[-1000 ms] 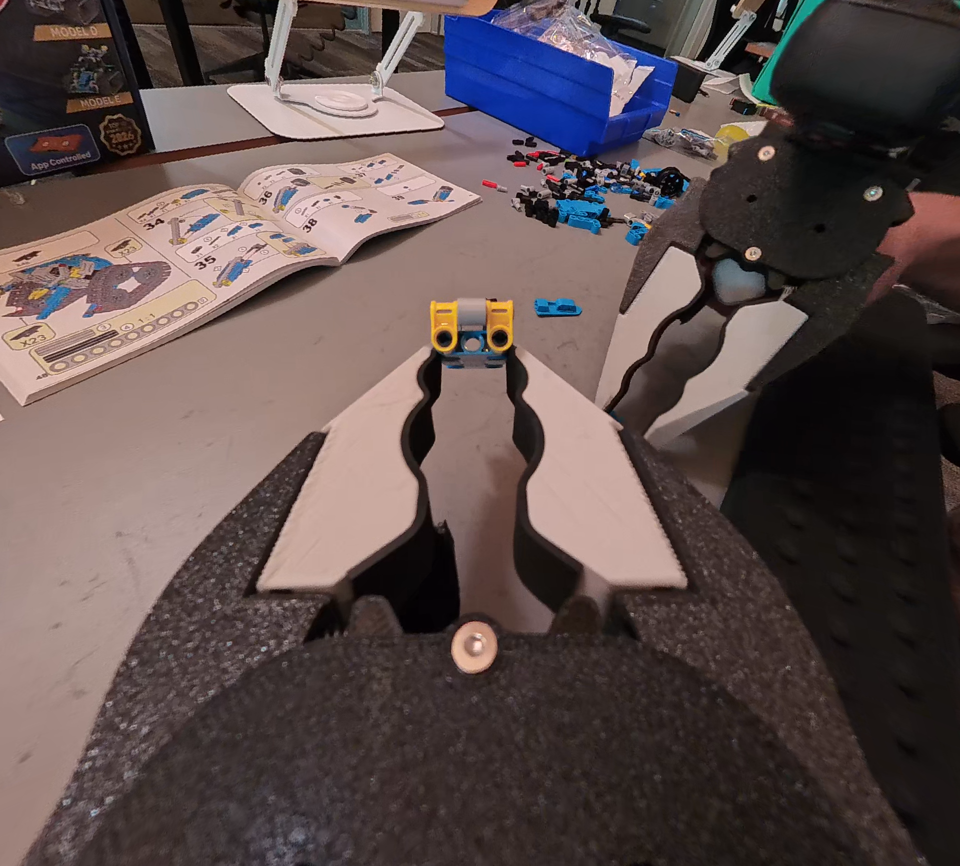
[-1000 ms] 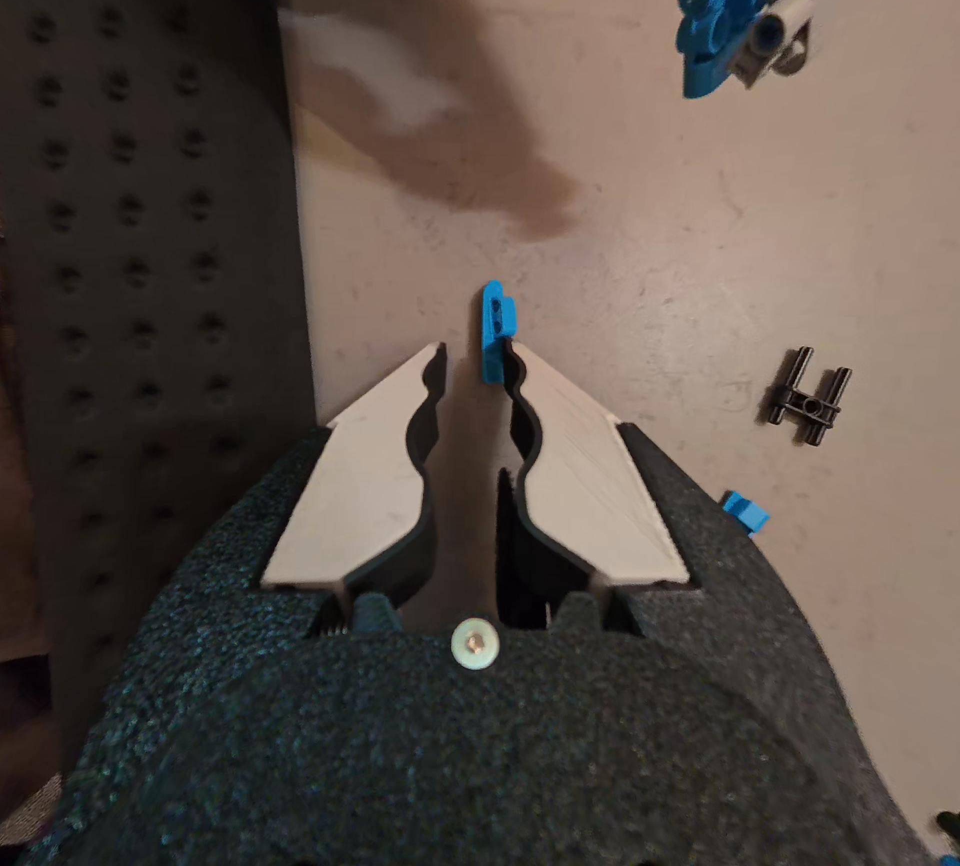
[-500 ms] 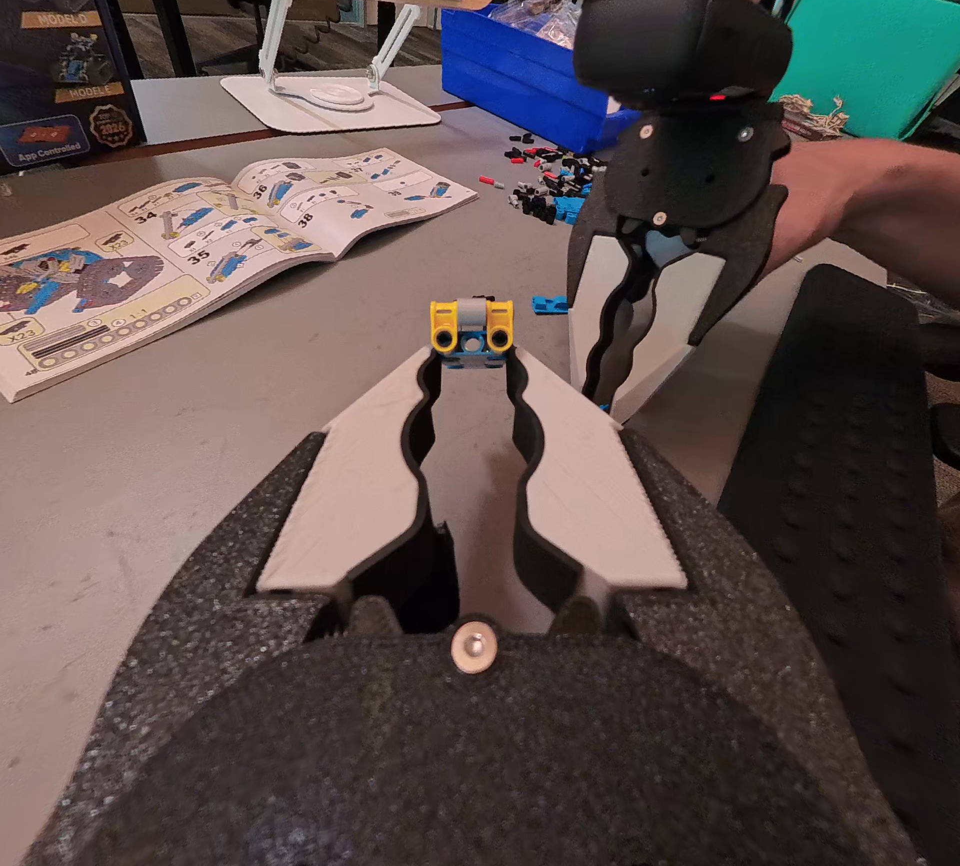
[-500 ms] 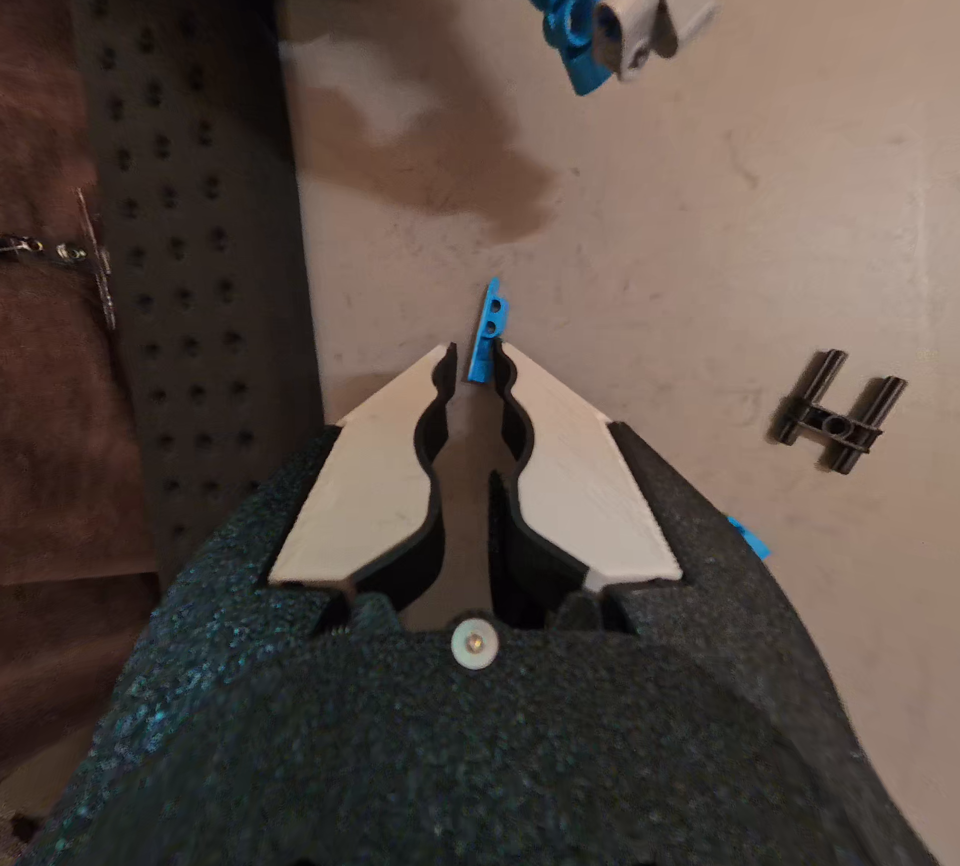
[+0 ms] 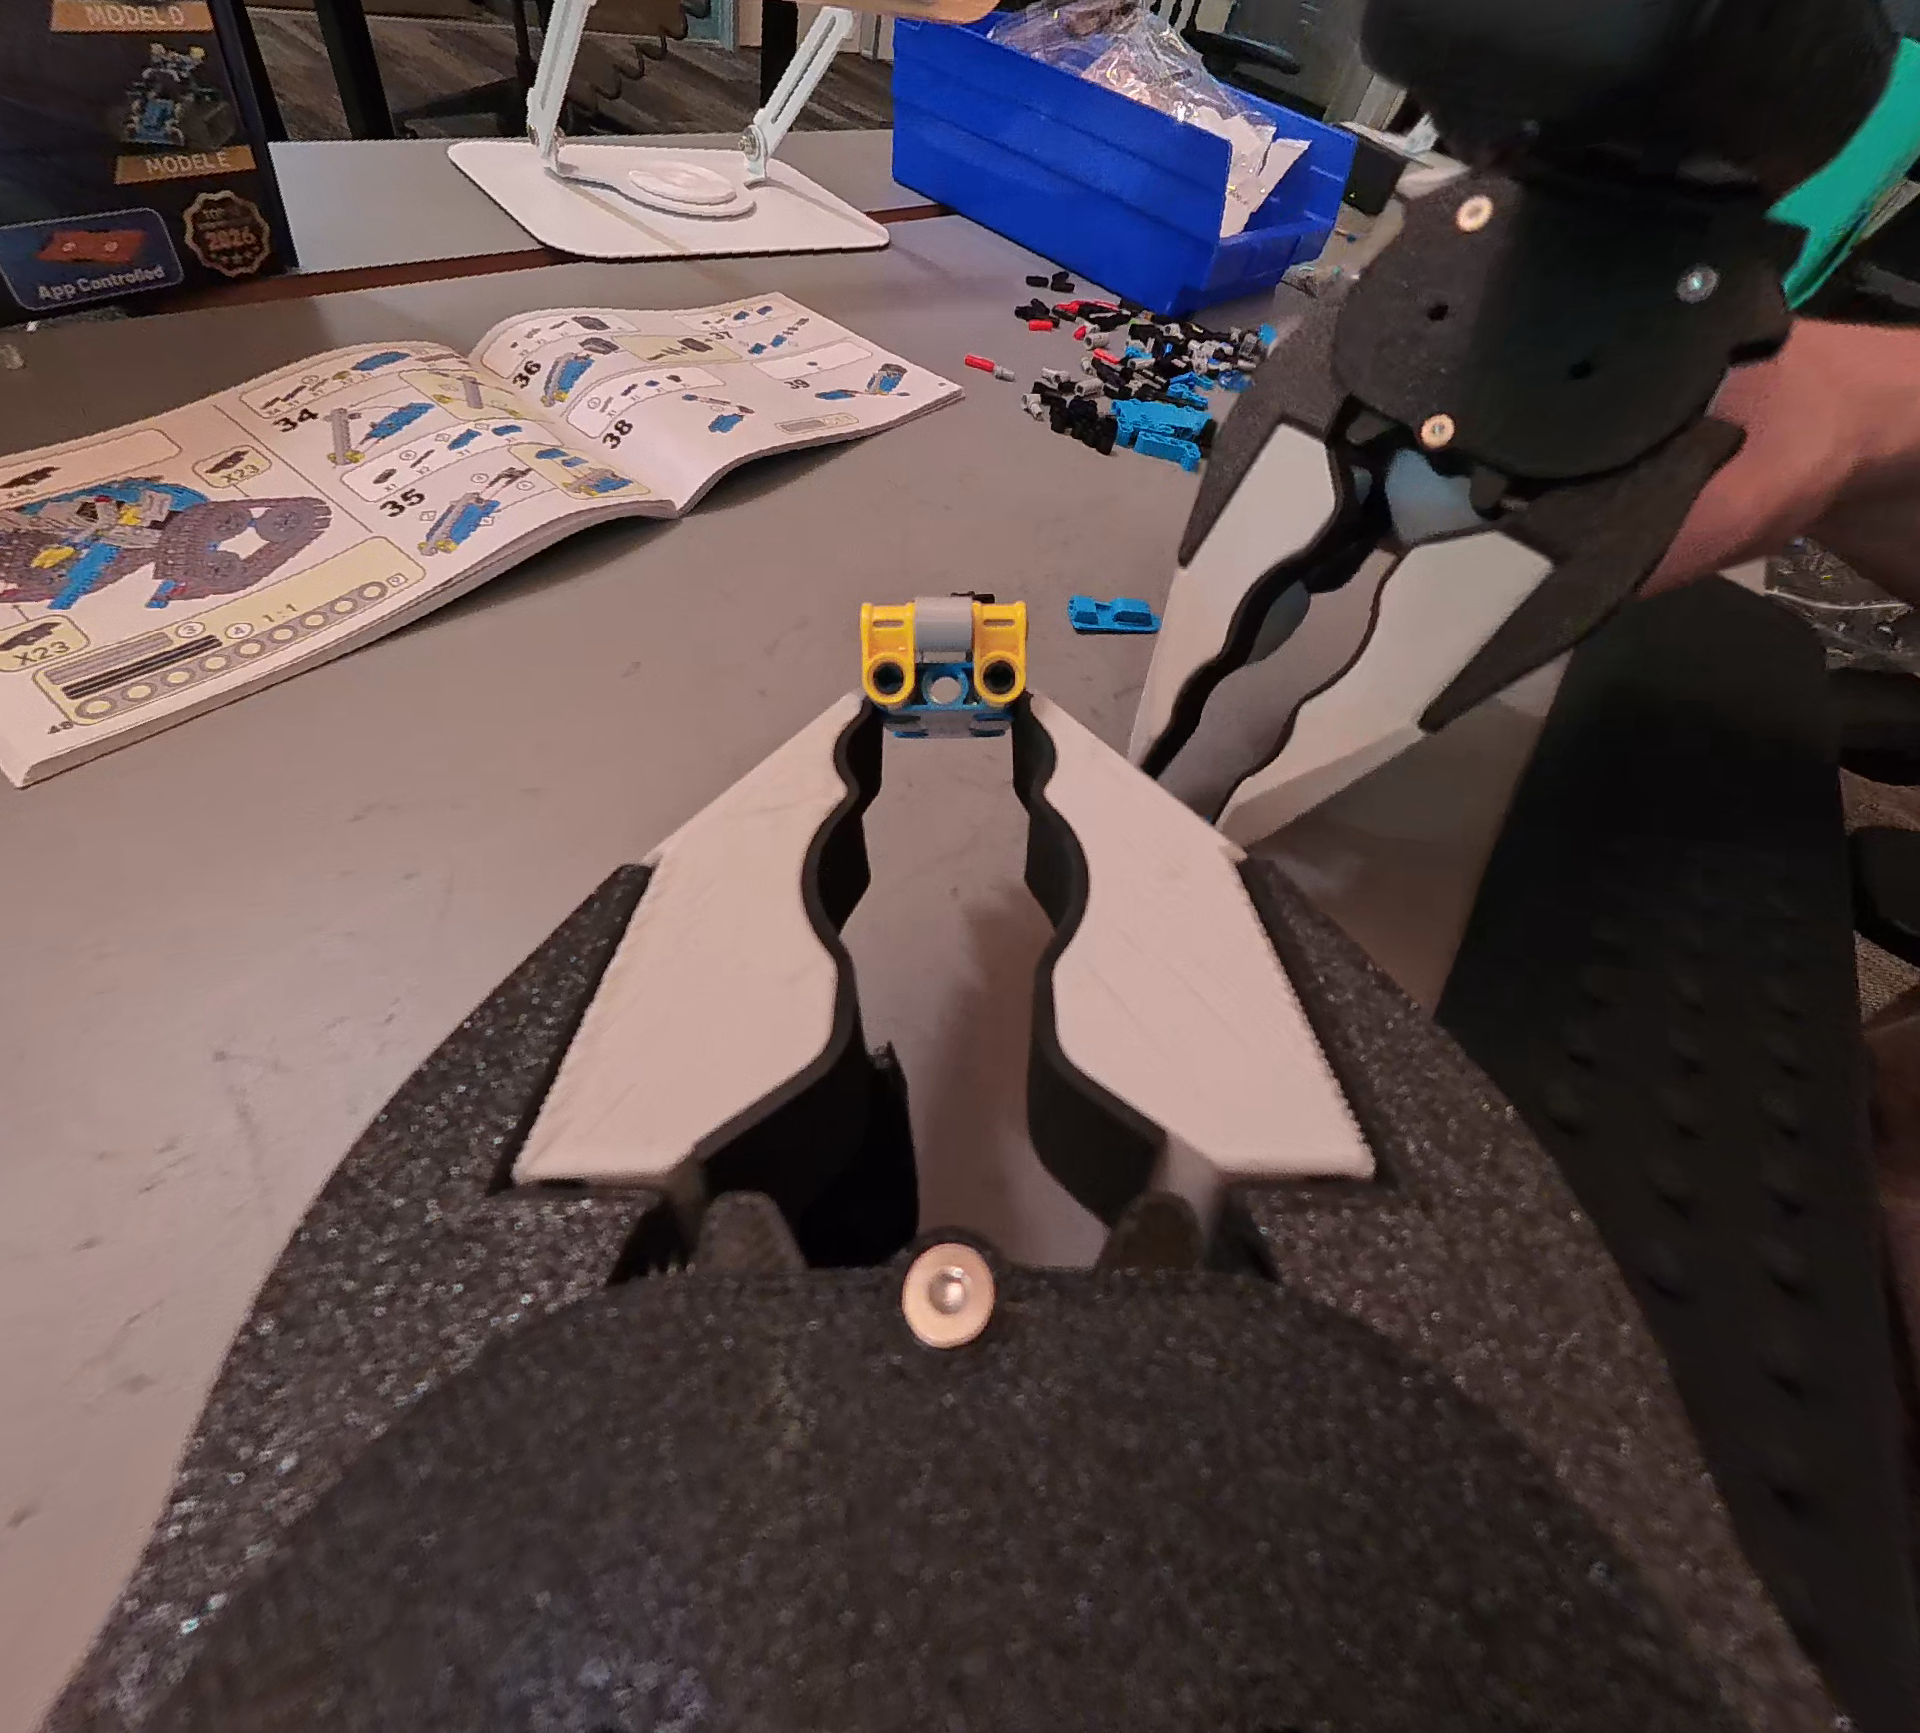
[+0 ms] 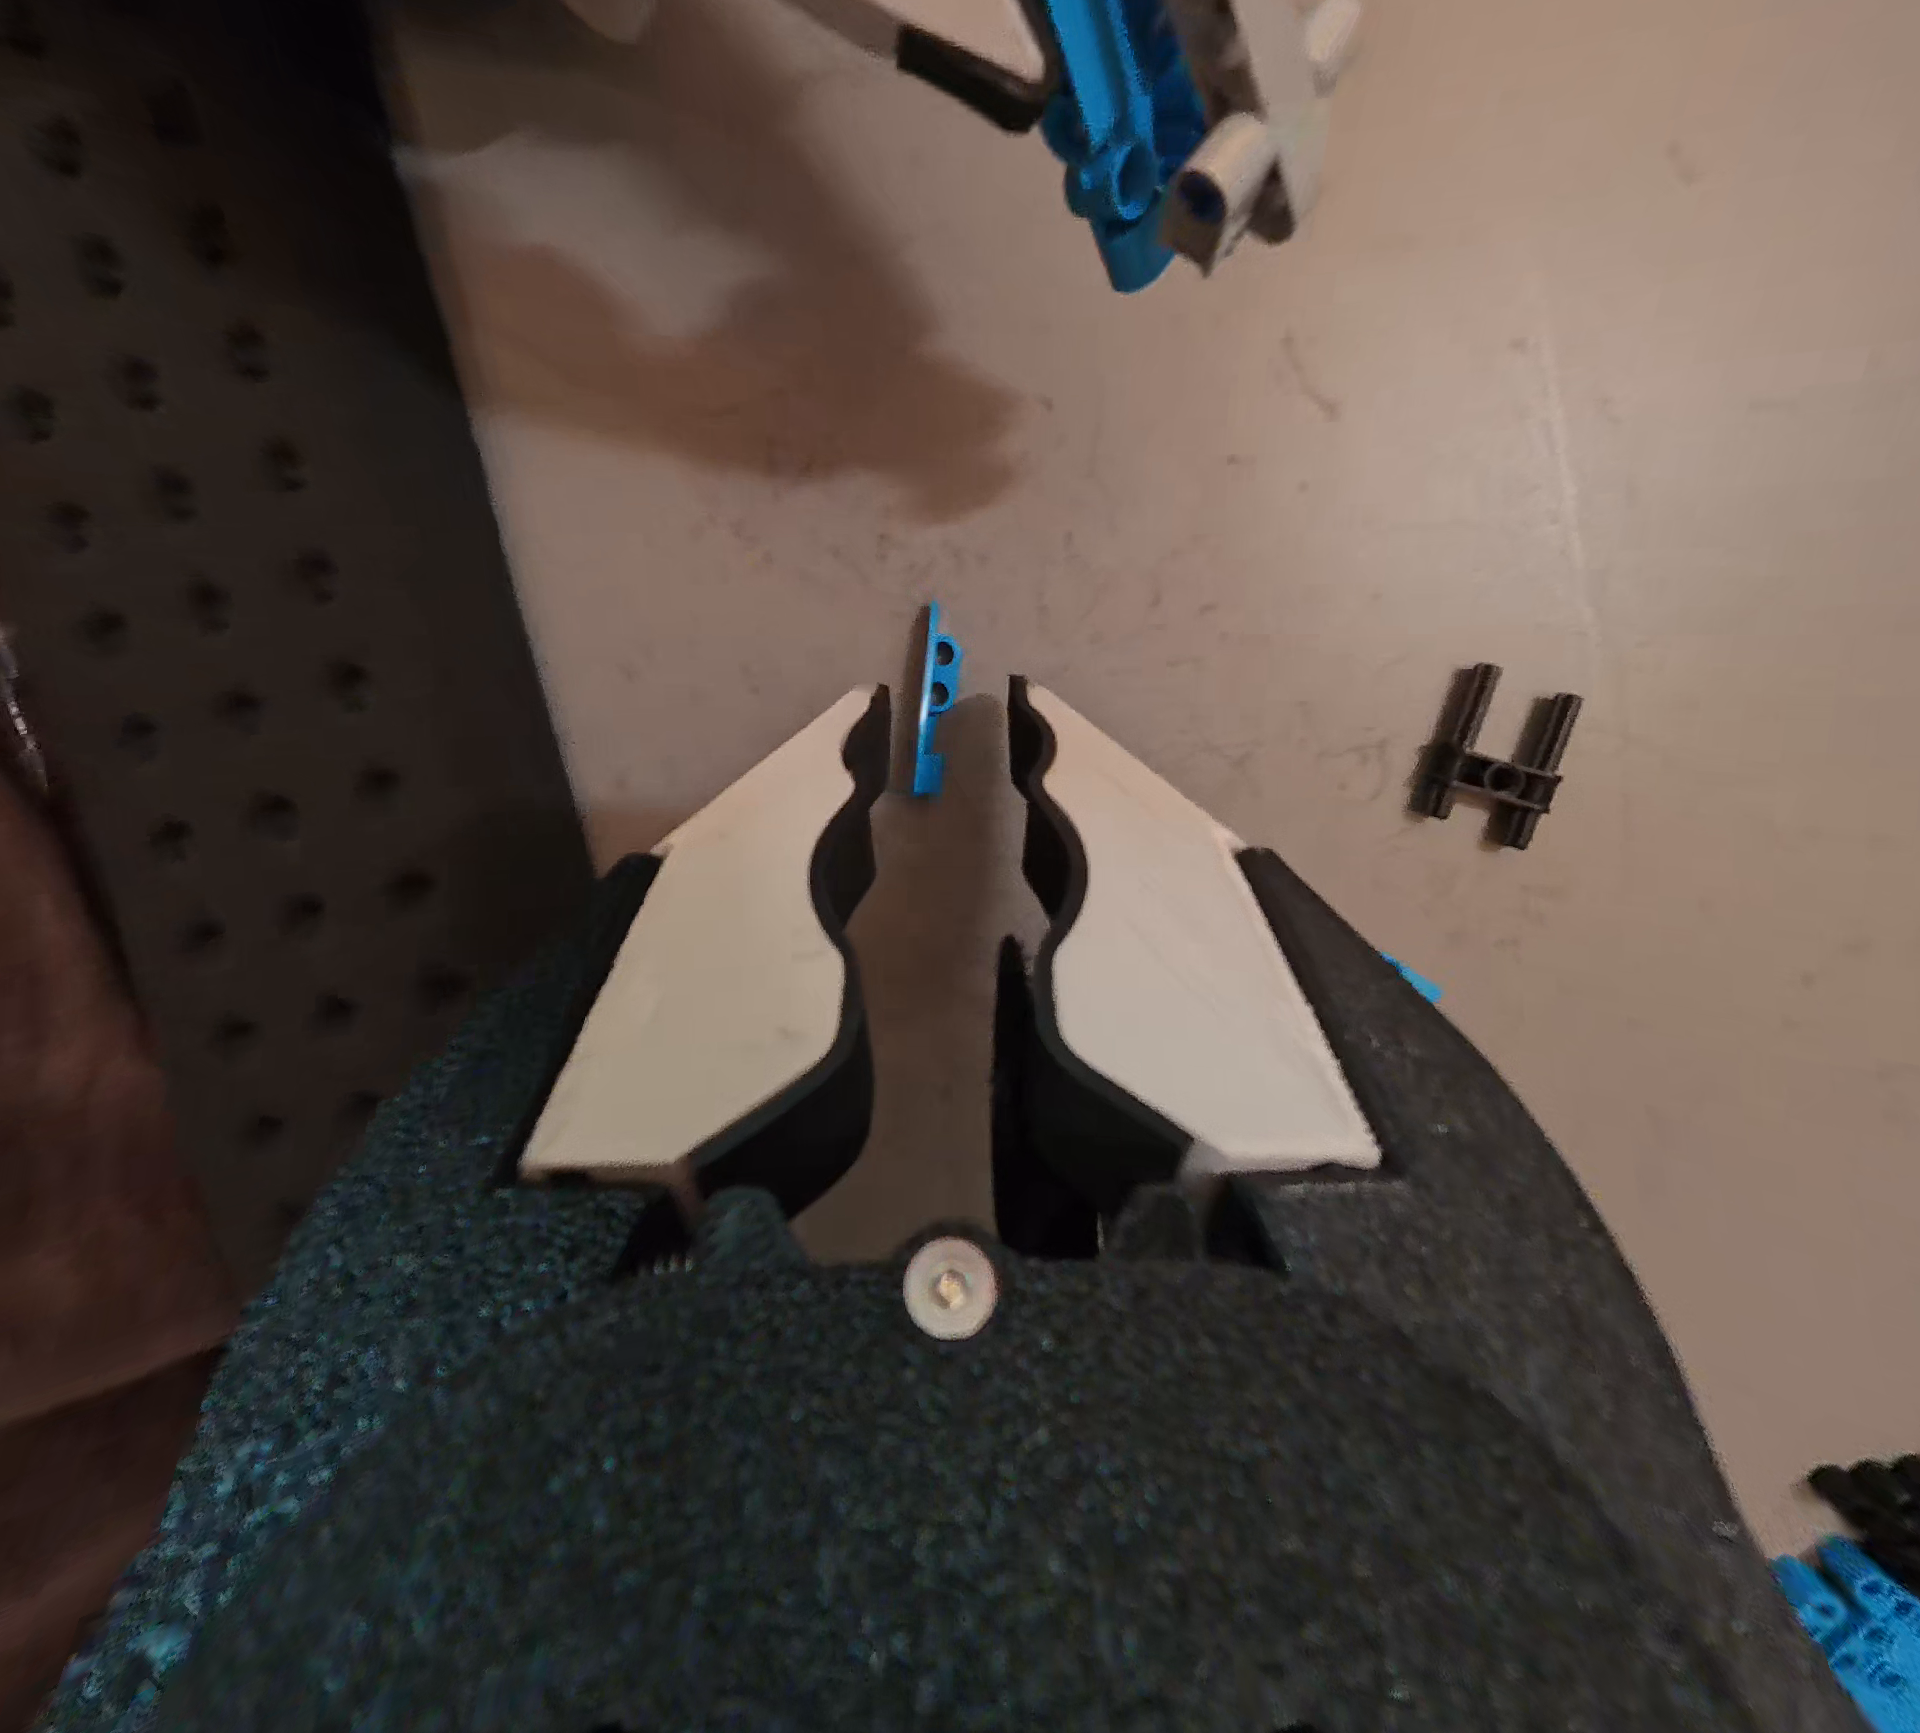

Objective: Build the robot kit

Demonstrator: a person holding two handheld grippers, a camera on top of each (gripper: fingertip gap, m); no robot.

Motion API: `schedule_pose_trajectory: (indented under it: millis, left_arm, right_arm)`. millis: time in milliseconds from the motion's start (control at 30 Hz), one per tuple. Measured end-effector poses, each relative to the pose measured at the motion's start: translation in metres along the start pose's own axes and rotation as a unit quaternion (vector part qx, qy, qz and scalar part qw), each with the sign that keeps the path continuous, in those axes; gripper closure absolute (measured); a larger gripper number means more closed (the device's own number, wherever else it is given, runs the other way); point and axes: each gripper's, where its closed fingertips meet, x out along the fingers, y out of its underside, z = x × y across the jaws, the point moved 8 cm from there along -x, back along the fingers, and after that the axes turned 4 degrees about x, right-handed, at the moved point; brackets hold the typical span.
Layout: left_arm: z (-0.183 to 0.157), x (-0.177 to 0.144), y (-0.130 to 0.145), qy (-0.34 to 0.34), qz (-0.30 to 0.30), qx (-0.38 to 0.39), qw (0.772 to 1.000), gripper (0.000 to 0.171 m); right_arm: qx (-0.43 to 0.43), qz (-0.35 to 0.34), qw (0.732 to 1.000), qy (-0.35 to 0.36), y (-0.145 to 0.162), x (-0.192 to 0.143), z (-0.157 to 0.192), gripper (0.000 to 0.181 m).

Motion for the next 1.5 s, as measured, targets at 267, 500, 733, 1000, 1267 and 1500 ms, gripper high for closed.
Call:
schedule_pose_trajectory:
  millis: [267,500,733,1000,1267,1500]
  left_arm:
    - [-0.001,0.0,0.0,0.002,0.0,0.003,1.0,0.148]
    - [-0.009,-0.004,-0.003,0.054,-0.024,0.013,0.998,0.148]
    - [-0.021,-0.002,-0.003,0.1,-0.025,0.029,0.994,0.148]
    - [-0.026,-0.001,-0.003,0.111,-0.021,0.036,0.993,0.148]
    - [-0.023,-0.002,-0.004,0.113,-0.023,0.02,0.993,0.148]
    - [-0.021,-0.003,-0.004,0.106,-0.027,0.013,0.994,0.148]
  right_arm:
    - [-0.024,-0.009,0.999,0.039,-0.001,0.013,0.011,0.174]
    - [-0.023,-0.168,0.985,-0.001,-0.032,-0.039,0.012,0.174]
    - [-0.079,-0.194,0.977,-0.047,-0.055,-0.065,0.007,0.175]
    - [-0.108,-0.163,0.977,-0.088,-0.055,-0.06,0.007,0.175]
    - [-0.133,-0.16,0.974,-0.093,-0.059,-0.059,0.004,0.174]
    - [-0.163,-0.16,0.971,-0.068,-0.062,-0.058,0.003,0.173]
